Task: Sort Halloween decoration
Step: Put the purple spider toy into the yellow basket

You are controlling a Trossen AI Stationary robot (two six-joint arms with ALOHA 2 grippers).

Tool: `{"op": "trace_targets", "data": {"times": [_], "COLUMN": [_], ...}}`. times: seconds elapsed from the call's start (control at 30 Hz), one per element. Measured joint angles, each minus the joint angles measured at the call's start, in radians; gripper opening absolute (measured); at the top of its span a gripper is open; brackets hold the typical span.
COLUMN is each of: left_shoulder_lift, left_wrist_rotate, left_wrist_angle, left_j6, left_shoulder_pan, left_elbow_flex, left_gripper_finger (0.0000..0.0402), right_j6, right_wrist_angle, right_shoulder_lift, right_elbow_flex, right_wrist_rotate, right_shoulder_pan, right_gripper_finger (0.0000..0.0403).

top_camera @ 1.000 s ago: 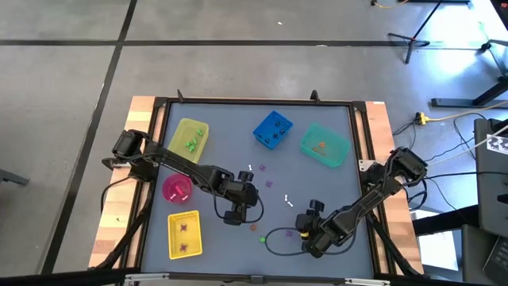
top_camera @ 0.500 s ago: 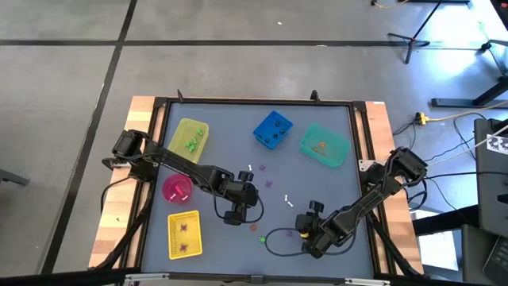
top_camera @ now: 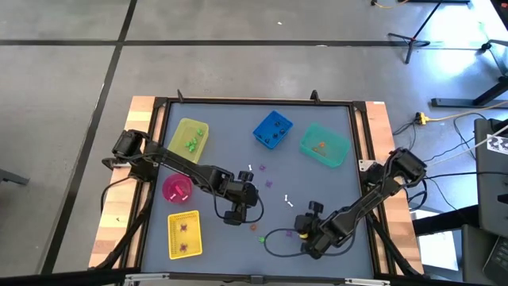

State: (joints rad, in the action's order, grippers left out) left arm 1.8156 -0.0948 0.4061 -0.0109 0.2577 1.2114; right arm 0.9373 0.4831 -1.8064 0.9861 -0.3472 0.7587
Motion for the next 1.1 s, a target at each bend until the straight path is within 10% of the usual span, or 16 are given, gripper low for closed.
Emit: {"op": "trace_targets", "data": {"times": [0.63, 1.1], "left_shoulder_lift": [-0.164, -0.212], "left_wrist_rotate": [-0.003, -0.001], "left_wrist_angle": [0.118, 0.121], "left_j6": [0.009, 0.01], "left_shoulder_pan": [0.001, 0.04], "left_elbow_flex": [0.0, 0.0], "left_gripper_finger": [0.0159, 0.0159], "right_j6": [-0.208, -0.346], "right_wrist_angle": [-0.018, 0.036], "right_shoulder_lift": [-0.001, 0.0], "right_elbow_flex": [0.156, 0.173], "right_wrist_rotate": [-0.128, 0.29], "right_shoulder_pan": [-0.084, -0.136], "right_gripper_finger": [0.012, 0.012]}}
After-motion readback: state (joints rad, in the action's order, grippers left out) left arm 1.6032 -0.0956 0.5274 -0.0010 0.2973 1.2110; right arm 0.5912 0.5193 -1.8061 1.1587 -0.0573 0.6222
